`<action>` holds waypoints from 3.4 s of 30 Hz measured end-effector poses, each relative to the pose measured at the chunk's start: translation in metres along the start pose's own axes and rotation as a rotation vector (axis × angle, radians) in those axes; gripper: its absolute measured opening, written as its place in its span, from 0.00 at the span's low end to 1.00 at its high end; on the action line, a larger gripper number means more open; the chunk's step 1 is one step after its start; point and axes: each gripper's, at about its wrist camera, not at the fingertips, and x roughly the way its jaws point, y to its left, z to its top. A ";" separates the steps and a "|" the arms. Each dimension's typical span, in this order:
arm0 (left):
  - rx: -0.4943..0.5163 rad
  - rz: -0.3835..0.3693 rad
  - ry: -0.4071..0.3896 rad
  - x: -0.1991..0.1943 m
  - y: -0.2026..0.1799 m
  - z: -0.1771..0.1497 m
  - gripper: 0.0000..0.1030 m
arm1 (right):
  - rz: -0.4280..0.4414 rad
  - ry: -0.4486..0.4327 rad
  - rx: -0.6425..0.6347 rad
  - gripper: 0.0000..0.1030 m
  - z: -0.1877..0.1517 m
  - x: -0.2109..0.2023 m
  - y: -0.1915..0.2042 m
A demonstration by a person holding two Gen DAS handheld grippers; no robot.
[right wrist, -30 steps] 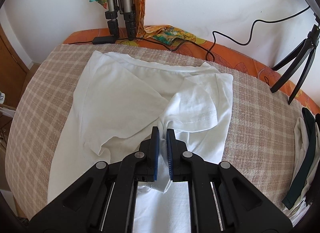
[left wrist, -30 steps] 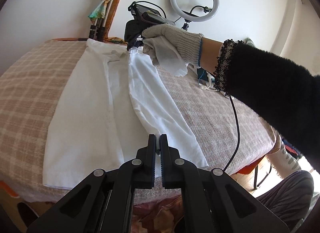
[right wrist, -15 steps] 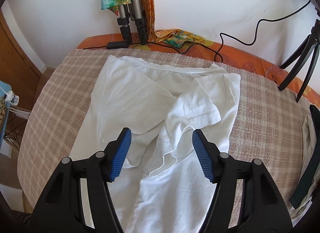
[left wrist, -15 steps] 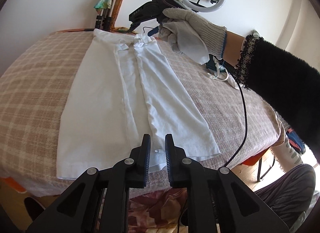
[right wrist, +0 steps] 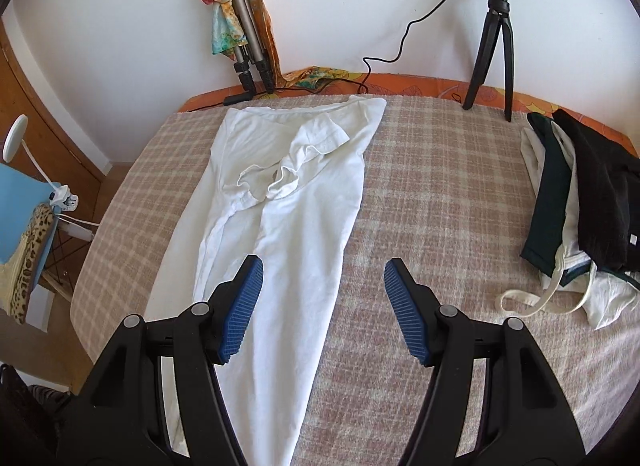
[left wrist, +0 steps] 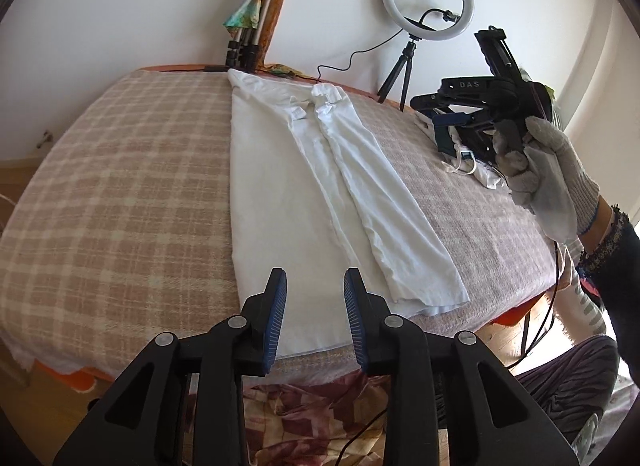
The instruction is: Fold small clothes
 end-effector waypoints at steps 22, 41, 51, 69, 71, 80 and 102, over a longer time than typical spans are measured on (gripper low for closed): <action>-0.121 -0.092 0.210 0.029 0.044 -0.021 0.27 | 0.266 0.176 0.122 0.61 -0.173 -0.003 -0.007; -0.164 -0.208 0.172 0.024 0.038 -0.004 0.04 | 0.518 0.170 0.235 0.07 -0.185 -0.003 -0.008; -0.138 -0.199 0.111 0.022 0.032 0.032 0.04 | 0.559 0.082 0.287 0.06 -0.150 -0.020 -0.014; -0.161 -0.106 0.148 0.095 0.071 0.112 0.04 | 0.450 0.085 0.382 0.06 -0.056 0.052 -0.045; -0.163 -0.099 0.157 0.105 0.075 0.114 0.04 | 0.443 0.098 0.391 0.06 -0.051 0.063 -0.047; -0.154 -0.092 0.186 0.127 0.086 0.123 0.06 | 0.391 0.121 0.415 0.06 -0.042 0.087 -0.059; 0.099 -0.065 0.192 0.121 0.052 0.117 0.14 | 0.164 0.020 -0.090 0.45 -0.035 0.059 -0.001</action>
